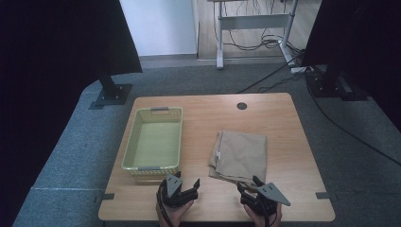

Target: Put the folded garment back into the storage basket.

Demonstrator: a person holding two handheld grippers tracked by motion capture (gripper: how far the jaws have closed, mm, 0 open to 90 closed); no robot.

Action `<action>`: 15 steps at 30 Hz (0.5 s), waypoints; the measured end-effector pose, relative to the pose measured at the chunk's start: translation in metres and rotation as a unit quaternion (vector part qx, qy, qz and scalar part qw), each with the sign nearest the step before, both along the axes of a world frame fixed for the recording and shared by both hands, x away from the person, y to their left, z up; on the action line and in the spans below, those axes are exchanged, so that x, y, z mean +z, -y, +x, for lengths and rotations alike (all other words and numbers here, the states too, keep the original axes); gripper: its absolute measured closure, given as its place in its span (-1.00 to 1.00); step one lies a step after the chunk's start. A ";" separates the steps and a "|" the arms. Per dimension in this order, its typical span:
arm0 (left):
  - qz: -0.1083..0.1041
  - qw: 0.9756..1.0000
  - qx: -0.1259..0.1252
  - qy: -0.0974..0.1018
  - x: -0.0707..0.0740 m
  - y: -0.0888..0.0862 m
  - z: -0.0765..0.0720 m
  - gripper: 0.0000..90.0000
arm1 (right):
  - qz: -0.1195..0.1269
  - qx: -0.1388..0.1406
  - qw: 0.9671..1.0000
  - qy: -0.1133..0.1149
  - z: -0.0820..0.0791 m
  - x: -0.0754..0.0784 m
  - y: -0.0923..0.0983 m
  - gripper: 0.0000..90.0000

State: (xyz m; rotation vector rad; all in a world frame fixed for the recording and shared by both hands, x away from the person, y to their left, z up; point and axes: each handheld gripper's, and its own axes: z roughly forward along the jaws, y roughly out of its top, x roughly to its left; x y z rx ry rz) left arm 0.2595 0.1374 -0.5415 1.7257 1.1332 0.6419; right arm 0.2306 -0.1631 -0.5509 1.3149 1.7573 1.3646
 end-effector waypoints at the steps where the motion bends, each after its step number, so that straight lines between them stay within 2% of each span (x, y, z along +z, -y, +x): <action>1: 0.001 1.000 0.001 0.000 0.000 0.000 0.000 -0.59 | -0.009 -0.005 1.000 0.005 -0.001 0.001 -0.002 -0.28; 6: -0.001 1.000 0.002 0.000 0.003 0.002 0.000 -0.58 | -0.007 -0.007 1.000 0.013 -0.004 0.004 -0.002 -0.28; 15: -0.009 1.000 0.006 0.000 0.014 0.010 0.006 -0.56 | 0.000 -0.003 1.000 0.014 -0.006 0.007 -0.002 -0.28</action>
